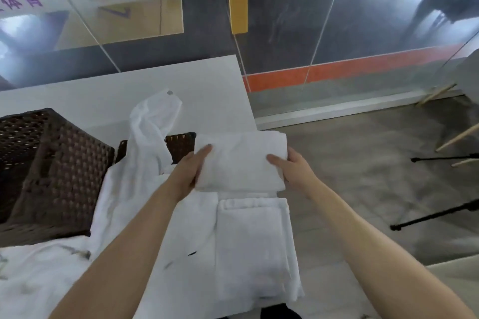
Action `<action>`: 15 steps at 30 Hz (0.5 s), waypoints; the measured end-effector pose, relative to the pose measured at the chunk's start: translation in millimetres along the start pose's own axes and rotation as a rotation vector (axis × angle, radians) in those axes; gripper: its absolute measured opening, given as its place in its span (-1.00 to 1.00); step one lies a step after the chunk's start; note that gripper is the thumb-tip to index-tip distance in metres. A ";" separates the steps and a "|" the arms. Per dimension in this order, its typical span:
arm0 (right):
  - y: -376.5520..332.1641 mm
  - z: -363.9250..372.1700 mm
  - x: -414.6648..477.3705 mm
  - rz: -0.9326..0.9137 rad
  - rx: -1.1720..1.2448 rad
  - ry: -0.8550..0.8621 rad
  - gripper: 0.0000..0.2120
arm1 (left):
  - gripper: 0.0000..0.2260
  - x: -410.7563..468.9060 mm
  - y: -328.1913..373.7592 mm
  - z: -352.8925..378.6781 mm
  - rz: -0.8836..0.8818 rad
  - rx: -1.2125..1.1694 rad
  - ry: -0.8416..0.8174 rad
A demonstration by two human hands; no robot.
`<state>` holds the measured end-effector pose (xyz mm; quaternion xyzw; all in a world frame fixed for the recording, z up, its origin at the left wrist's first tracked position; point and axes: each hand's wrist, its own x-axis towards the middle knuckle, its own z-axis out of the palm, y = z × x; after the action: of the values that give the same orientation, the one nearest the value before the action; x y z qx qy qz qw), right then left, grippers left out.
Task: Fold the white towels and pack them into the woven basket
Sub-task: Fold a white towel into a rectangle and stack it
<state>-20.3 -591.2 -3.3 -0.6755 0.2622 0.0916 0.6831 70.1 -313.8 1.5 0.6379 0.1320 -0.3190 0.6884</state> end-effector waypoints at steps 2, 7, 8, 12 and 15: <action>7.3 -6.6 22.5 0.015 -0.060 0.016 -0.64 | -0.56 15.4 -10.2 1.8 -0.018 -0.070 0.022; 32.6 -15.4 63.1 0.067 -0.196 0.083 -0.47 | -0.60 56.9 -41.7 20.4 -0.125 -0.081 0.106; 41.3 -16.7 69.7 0.096 -0.226 0.085 -0.40 | -0.60 69.5 -53.8 21.1 -0.160 -0.053 0.103; 84.7 -10.4 90.1 0.223 -0.315 0.063 -0.53 | -0.55 98.8 -96.6 8.9 -0.199 0.302 0.158; 103.8 10.3 96.9 0.274 -0.360 -0.006 -0.62 | -0.65 99.3 -109.6 -13.7 -0.120 0.448 0.277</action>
<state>14.3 -596.1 -141.3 -0.7442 0.3289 0.2307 0.5336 82.2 -325.6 -146.0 0.8030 0.1885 -0.2900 0.4853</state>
